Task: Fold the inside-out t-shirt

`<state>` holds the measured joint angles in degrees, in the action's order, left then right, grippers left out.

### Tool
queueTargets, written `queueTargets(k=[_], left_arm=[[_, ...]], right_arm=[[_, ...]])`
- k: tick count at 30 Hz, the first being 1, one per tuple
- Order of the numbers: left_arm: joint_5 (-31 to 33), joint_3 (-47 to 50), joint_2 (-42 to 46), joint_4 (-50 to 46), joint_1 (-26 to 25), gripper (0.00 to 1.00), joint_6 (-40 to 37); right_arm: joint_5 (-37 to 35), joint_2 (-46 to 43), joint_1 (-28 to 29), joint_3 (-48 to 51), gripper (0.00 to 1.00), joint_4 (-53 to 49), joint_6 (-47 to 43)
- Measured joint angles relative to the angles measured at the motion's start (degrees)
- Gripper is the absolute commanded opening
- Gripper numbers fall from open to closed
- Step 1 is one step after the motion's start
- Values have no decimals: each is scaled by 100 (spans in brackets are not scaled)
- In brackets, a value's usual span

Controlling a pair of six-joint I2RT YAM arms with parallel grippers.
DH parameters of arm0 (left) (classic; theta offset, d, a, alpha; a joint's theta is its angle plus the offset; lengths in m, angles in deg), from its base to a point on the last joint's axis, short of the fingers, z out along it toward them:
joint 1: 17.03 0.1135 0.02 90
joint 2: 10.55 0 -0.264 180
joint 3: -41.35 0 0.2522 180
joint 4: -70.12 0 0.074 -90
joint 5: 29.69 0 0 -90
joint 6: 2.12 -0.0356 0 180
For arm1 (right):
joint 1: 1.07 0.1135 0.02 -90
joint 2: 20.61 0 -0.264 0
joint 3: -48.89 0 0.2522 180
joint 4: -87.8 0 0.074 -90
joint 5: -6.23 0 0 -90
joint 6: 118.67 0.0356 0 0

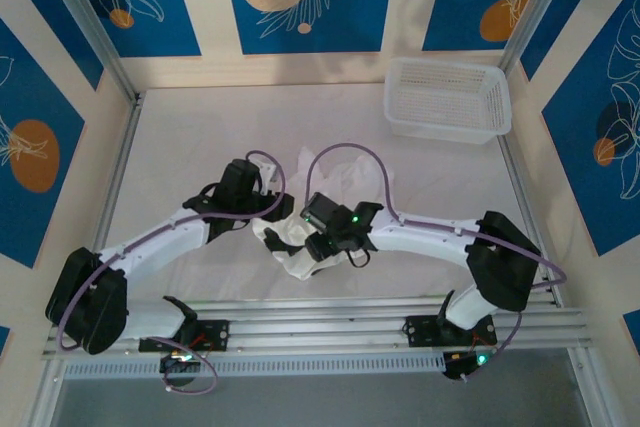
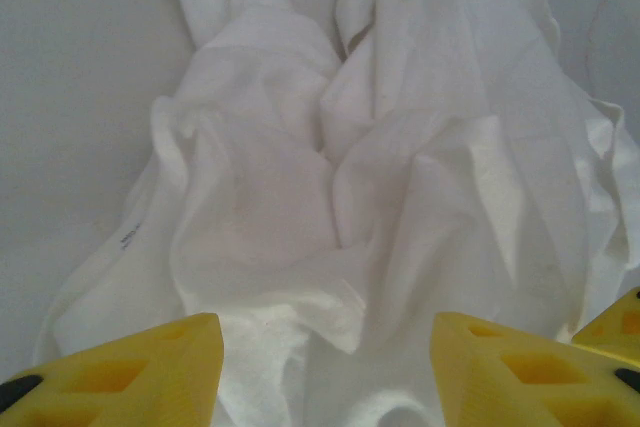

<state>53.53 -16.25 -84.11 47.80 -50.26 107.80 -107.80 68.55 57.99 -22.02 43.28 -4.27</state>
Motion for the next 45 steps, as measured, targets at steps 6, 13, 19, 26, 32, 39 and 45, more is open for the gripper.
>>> queueTargets(k=[6,13,19,26,32,39,45], left_arm=[[205,168,247,24,22,57,127],[330,240,472,33,48,57,229],[166,380,1060,-96,46,57,273],[-57,466,1635,138,-1102,62,575],[501,101,-195,-46,-2629,83,791],[1331,-306,-1840,-396,-3029,0,758],[1882,-415,-778,-1154,-2435,0,328]], right_arm=[[-715,476,131,-101,45,-22,-46],[-1322,800,271,-439,0,-37,-20],[-822,-129,-2,-452,0,-26,-13],[782,-1996,-2111,-153,0,890,734],[1510,-2269,-2922,-15,0,1320,1156],[1974,-2267,-2957,13,0,1353,1272],[1982,-2691,-3276,39,0,1191,1314]])
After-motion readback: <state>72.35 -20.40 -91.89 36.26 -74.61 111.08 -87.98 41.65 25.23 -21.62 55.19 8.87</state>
